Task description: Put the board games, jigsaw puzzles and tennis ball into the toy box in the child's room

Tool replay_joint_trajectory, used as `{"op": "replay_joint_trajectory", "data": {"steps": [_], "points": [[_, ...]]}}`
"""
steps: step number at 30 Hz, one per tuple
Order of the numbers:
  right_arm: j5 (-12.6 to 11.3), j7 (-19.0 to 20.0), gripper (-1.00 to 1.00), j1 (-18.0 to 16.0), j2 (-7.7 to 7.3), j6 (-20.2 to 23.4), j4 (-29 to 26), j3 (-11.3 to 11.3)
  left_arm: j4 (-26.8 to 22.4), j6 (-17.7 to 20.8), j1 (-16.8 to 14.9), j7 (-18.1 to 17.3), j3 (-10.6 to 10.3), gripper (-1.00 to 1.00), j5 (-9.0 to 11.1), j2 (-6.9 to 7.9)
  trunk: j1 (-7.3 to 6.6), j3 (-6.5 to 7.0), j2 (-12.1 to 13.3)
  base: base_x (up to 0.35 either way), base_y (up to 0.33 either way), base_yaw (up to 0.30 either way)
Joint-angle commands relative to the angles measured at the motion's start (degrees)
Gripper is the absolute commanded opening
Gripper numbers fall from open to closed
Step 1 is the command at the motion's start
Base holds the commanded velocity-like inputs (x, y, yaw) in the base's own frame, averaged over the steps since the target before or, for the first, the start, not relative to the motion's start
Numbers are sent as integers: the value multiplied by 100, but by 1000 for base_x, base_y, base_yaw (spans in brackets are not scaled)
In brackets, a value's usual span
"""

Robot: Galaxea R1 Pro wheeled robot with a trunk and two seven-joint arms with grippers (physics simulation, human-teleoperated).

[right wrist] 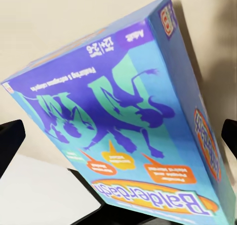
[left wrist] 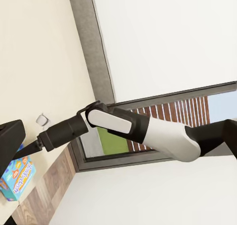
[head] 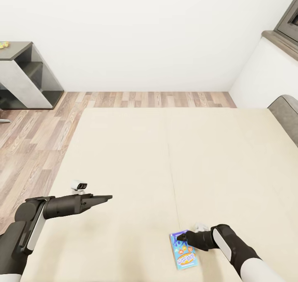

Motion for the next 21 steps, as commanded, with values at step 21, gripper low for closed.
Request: {"op": "replay_joint_trajectory", "data": {"steps": [21], "points": [[16,-17,100,-2,-6,411,26,34,-2,61,-3,-23,10,100,4,6,1,-4,-3,0,0,0]]}}
